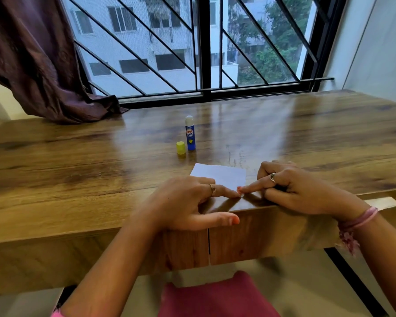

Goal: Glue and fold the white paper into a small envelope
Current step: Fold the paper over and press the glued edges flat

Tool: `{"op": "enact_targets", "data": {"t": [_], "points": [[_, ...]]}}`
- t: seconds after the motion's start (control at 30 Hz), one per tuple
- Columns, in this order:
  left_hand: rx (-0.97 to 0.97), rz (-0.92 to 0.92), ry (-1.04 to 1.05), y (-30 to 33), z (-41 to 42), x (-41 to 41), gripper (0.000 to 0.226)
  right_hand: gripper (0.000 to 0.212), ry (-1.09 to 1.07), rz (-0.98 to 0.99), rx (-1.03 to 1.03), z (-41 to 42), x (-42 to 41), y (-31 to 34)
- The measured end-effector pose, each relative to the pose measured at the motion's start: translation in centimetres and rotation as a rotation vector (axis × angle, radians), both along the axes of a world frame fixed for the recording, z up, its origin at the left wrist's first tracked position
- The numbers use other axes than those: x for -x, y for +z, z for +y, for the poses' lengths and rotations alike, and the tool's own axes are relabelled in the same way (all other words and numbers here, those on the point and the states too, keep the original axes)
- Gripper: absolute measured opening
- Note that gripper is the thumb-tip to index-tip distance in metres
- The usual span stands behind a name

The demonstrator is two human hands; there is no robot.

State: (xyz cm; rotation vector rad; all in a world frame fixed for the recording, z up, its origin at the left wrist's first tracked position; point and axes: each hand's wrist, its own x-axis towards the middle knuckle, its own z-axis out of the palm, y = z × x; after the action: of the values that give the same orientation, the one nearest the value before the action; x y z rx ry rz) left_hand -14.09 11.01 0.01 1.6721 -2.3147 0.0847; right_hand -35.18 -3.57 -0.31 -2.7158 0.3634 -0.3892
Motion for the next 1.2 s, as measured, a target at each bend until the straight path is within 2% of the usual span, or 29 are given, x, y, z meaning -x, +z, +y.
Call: {"op": "enact_targets", "data": {"t": [0.23,0.5,0.67,0.8,0.9,1.0,1.1,1.2], "points": [[-0.004,0.013,0.008,-0.2,-0.3,-0.1,0.054,0.035,-0.008,0.043,-0.103,-1.1,-0.2,0.4],[0.000,0.023,0.008,-0.3,-0.4,-0.2,0.055,0.040,-0.206,0.028,0.019,-2.5,-1.2,1.4],[-0.021,0.081,0.033,-0.3,-0.5,-0.3,0.053,0.040,-0.208,0.008,0.065,-2.2,-1.0,1.1],[0.011,0.218,0.104,-0.5,-0.4,-0.5,0.045,0.036,-0.224,-0.013,0.154,-1.3,-0.4,0.6],[0.060,0.284,0.183,-0.6,-0.3,-0.5,0.023,0.032,-0.220,-0.038,0.201,-0.1,-0.1,0.4],[0.120,0.229,0.299,-0.9,-0.4,-0.8,0.028,0.029,-0.207,-0.061,0.199,1.3,0.4,0.3],[0.124,0.193,0.381,-1.1,-0.5,-0.9,0.026,0.042,-0.150,-0.057,0.150,2.5,0.6,0.3],[0.114,0.218,0.396,-1.2,-0.6,-1.1,0.025,0.034,-0.105,-0.039,0.037,2.4,0.6,0.6]]}}
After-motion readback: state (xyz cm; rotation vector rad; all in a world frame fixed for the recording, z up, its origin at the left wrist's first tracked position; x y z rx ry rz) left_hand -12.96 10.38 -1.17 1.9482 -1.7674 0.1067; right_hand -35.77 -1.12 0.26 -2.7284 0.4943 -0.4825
